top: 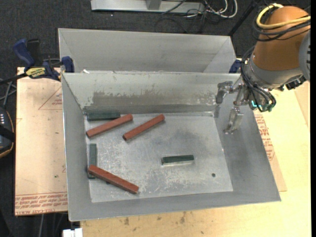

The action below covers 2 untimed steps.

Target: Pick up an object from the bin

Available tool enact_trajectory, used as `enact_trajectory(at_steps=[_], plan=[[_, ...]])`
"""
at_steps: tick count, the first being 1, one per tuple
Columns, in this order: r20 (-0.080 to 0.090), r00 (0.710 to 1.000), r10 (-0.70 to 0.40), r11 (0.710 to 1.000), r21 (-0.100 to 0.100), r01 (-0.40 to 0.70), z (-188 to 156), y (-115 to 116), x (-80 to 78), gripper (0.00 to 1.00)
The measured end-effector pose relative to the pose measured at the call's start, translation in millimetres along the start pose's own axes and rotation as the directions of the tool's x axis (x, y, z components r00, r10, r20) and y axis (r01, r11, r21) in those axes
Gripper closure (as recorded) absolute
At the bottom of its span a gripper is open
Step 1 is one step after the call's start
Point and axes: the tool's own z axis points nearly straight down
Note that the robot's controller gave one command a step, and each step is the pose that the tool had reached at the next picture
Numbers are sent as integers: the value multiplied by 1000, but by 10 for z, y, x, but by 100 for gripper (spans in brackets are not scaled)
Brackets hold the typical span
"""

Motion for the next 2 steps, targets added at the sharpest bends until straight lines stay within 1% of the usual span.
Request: enact_trajectory(at_steps=[1, 2], plan=[[8, 1000, -2, 1000, 1, 2, -48, 4, -15, 0], [13, 999, -53, 999, 3, 53, 426, 164, 245, 0]])
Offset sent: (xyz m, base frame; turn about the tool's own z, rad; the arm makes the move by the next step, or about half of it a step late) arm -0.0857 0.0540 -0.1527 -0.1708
